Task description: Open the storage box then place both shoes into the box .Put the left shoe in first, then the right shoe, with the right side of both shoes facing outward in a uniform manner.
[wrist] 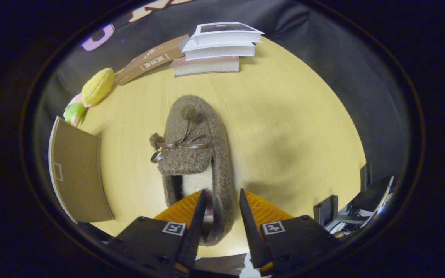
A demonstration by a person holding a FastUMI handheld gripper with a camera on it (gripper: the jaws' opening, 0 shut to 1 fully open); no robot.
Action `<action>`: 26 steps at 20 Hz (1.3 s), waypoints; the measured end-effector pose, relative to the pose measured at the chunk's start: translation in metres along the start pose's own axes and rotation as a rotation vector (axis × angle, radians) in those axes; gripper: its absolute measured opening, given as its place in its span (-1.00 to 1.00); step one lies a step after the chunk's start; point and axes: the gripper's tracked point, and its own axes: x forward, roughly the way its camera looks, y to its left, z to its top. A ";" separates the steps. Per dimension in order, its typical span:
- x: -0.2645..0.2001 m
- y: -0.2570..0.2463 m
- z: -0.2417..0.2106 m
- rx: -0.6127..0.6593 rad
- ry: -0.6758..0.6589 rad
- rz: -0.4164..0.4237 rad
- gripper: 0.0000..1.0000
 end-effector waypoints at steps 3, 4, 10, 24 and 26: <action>0.005 -0.009 0.000 -0.023 0.007 -0.034 -0.61; 0.004 -0.010 0.002 -0.017 0.006 -0.031 -0.67; 0.006 -0.012 0.002 0.158 0.000 0.049 -0.88; -0.081 0.057 0.021 0.339 -0.119 0.370 -0.88; -0.103 0.077 0.023 0.347 -0.140 0.421 -0.92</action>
